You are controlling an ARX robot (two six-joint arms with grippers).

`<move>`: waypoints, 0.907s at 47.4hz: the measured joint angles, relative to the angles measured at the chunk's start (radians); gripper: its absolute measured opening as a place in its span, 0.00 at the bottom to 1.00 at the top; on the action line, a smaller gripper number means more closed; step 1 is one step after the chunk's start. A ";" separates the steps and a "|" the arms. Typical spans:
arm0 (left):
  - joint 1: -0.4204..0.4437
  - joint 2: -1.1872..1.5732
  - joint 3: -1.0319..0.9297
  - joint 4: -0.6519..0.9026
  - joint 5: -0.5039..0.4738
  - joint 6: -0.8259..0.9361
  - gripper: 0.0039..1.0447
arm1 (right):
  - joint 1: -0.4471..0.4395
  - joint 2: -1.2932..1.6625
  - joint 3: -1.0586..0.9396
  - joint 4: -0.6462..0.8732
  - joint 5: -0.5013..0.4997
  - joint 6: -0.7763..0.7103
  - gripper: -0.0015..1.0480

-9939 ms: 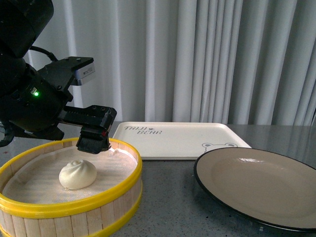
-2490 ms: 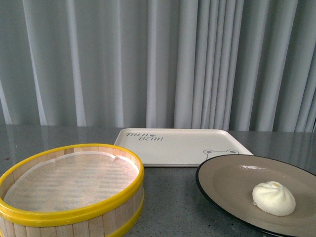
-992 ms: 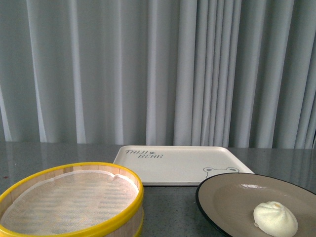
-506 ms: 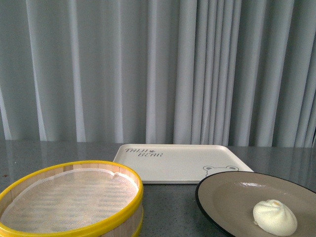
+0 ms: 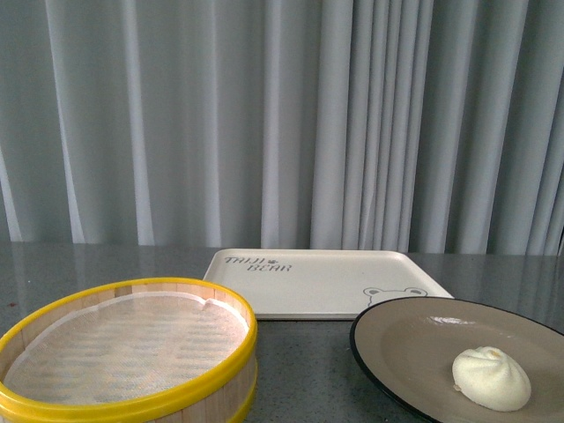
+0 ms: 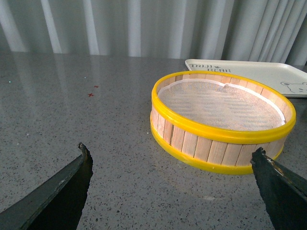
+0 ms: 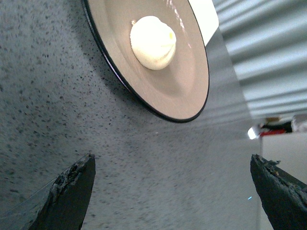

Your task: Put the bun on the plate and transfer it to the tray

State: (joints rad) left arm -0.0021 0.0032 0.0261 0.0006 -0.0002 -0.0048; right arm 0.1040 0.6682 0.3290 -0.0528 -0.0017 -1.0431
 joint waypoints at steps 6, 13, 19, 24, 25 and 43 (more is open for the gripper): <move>0.000 0.000 0.000 0.000 0.000 0.000 0.94 | -0.005 0.135 0.032 0.117 -0.064 -0.278 0.92; 0.000 0.000 0.000 0.000 0.000 0.000 0.94 | -0.002 0.256 0.058 0.193 -0.093 -0.362 0.92; 0.000 0.000 0.000 0.000 0.000 0.000 0.94 | 0.033 0.375 0.087 0.263 -0.069 -0.390 0.92; 0.000 0.000 0.000 0.000 0.000 0.000 0.94 | 0.064 0.451 0.114 0.304 -0.068 -0.414 0.92; 0.000 0.000 0.000 0.000 0.000 0.000 0.94 | 0.068 0.463 0.117 0.312 -0.068 -0.417 0.92; 0.000 0.000 0.000 0.000 0.000 0.000 0.94 | 0.127 0.637 0.167 0.446 -0.045 -0.420 0.92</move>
State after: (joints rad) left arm -0.0021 0.0032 0.0261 0.0006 -0.0002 -0.0048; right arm 0.2310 1.3056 0.4957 0.3935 -0.0463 -1.4635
